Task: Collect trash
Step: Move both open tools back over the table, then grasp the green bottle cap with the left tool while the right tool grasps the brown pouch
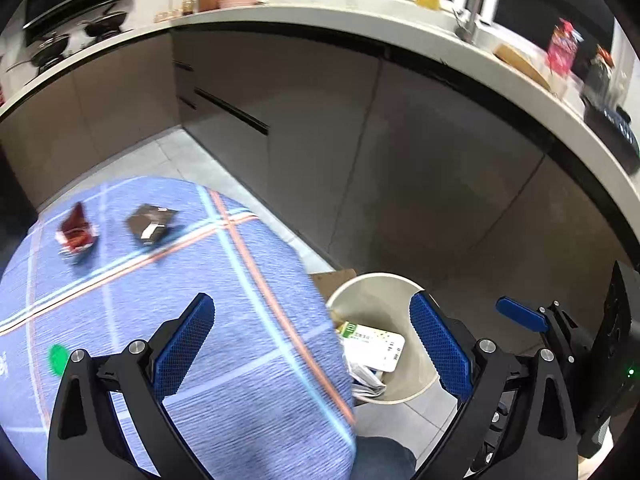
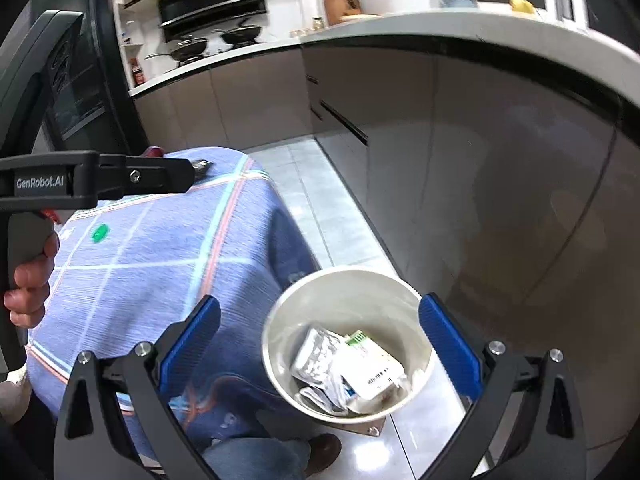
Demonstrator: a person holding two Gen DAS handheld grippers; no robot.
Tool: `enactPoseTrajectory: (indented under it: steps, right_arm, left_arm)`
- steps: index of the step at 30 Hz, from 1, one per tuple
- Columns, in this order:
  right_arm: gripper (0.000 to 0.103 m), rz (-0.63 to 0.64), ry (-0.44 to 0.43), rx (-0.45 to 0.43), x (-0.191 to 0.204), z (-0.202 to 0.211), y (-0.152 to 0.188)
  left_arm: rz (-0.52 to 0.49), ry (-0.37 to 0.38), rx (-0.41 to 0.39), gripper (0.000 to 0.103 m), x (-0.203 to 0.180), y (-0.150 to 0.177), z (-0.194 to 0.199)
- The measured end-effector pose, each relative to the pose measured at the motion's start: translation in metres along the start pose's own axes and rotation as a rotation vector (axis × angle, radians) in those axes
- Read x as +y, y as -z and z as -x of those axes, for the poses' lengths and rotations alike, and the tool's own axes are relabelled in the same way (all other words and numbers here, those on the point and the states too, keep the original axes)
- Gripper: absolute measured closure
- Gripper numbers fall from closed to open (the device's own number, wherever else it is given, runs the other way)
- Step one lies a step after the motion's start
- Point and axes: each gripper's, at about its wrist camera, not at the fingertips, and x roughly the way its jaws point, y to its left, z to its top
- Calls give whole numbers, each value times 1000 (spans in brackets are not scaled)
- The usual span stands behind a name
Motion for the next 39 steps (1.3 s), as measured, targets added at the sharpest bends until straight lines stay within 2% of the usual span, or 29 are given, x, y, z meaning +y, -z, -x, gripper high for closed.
enactPoseTrajectory:
  steps: [8, 14, 17, 20, 26, 28, 32, 36, 39]
  right_arm:
    - [3, 90, -79, -23, 60, 10, -30]
    - [3, 155, -131, -66, 109, 13, -51]
    - [3, 128, -211, -78, 128, 10, -62]
    - [3, 144, -254, -91, 146, 6, -72]
    - [3, 247, -215, -20, 186, -23, -90]
    - [3, 245, -226, 18, 190, -33, -95]
    - [3, 212, -253, 139, 196, -70, -109]
    - [3, 262, -200, 170, 202, -101, -120]
    - [4, 307, -207, 197, 207, -127, -129]
  left_arm:
    - [77, -94, -35, 9, 55, 5, 57]
    - [147, -174, -58, 8, 117, 28, 94]
    - [188, -175, -55, 9, 147, 42, 104]
    - [235, -181, -36, 9, 181, 61, 112]
    - [290, -182, -4, 10, 226, 95, 117]
    - [299, -175, 4, 17, 233, 102, 117]
    - [320, -140, 29, 24, 246, 112, 109]
    - [316, -108, 64, 34, 252, 114, 94]
    - [302, -81, 92, 37, 254, 109, 80]
